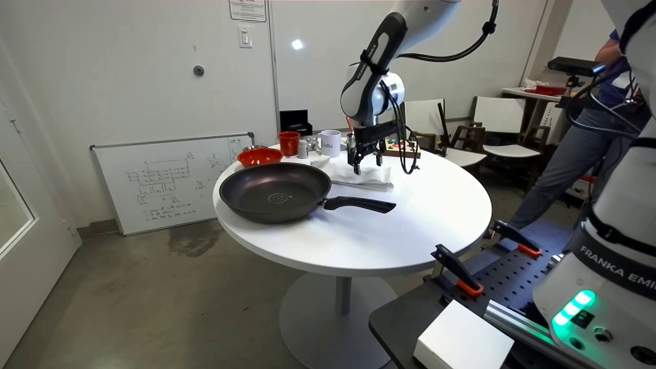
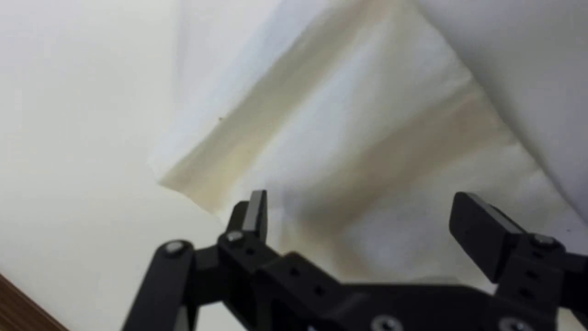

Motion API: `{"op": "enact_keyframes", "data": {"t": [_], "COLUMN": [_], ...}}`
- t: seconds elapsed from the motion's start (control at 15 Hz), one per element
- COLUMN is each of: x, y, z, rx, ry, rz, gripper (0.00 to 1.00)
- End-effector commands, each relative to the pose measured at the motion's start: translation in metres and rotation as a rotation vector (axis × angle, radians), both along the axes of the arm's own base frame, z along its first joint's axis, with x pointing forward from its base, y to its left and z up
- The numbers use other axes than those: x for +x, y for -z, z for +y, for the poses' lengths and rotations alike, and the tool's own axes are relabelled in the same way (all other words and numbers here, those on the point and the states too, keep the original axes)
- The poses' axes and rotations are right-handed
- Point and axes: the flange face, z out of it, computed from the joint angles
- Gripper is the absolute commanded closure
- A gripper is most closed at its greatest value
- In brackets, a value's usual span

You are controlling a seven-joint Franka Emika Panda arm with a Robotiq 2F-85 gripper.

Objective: Pick up the cloth and wipe the table

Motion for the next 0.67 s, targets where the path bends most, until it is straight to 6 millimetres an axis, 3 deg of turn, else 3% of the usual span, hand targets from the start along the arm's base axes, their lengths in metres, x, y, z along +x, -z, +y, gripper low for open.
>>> {"op": "enact_keyframes", "data": {"t": [0.0,0.33,0.6], "x": [0.0189,0.0253,0.0236], "y": [0.0076,0.0087,0.0074], "z": [-0.0176,-0.0259,-0.0192], "rx": [0.029,0.073,0.179], "ry": [0.069,0.134,0.164], "rz": [-0.002,0.031,0.119], "gripper": [0.00,0.00,0.00]}}
